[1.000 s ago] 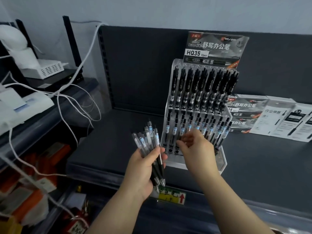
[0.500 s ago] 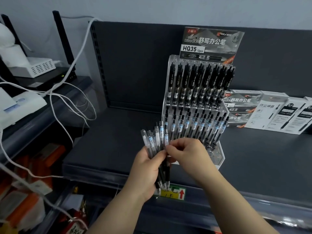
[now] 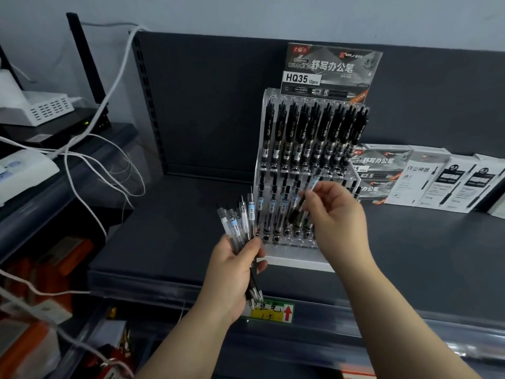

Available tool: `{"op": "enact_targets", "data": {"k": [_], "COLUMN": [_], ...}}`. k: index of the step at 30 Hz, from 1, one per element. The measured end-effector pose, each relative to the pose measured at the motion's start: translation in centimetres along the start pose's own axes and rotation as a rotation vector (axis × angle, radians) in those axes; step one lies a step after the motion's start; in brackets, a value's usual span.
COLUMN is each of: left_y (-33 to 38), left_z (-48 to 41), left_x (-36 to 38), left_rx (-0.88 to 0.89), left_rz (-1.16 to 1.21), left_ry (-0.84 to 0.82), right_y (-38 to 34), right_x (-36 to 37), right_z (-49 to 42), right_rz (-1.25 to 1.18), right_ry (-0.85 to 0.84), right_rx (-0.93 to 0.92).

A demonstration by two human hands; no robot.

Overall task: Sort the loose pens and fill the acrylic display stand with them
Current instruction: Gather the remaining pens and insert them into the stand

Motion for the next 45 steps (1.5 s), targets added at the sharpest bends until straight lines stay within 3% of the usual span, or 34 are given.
{"op": "enact_targets", "data": {"k": [7,13,17,22,24,27,34,45], "left_y": [0.3,0.4,0.4,0.3,0.2,0.0,-0.3,0.3], "left_z": [-0.1,0.1,0.3,0.9,1.2,1.2,0.4,0.9], "left_x": [0.1,0.3,0.7,2.1,2.6,2.7,1.4,2.3], "left_rx": [0.023,0.035,0.041,0.040,0.041,0.032,-0.016,-0.006], "left_rz": [-0.005,-0.008,-0.023,-0.016,-0.028,-0.012,0.046,0.063], "left_ry": [-0.020,-0.037,-0.057,-0.132,-0.163,-0.148,-0.009,-0.015], "right_y": [3.0,2.9,2.3,1.2,1.3,1.4,1.8,3.5], "right_x": [2.5,1.8,0.9,3.3,3.6,2.4,-2.5,0.7], "right_z": [0.6,1.2,1.9,3.7,3.9,3.4,0.4,0.3], "right_rz": [0.265,0.403,0.218,0.004,-0.013,-0.027,-0.066,0.431], "right_ry": [-0.057,-0.005,0.013,-0.300,-0.331,-0.279,0.028,-0.053], "right_rx": [0.013,0.023,0.045,0.107,0.138,0.164,0.153,-0.026]}}
Point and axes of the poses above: each hand's wrist, its own z-axis away from the middle knuckle, its own x-axis out of the palm, y = z × x, the point moved 8 cm from there along -z, towards the middle knuckle, and after that the axes turned 8 degrees about x, right-handed, at the moved point
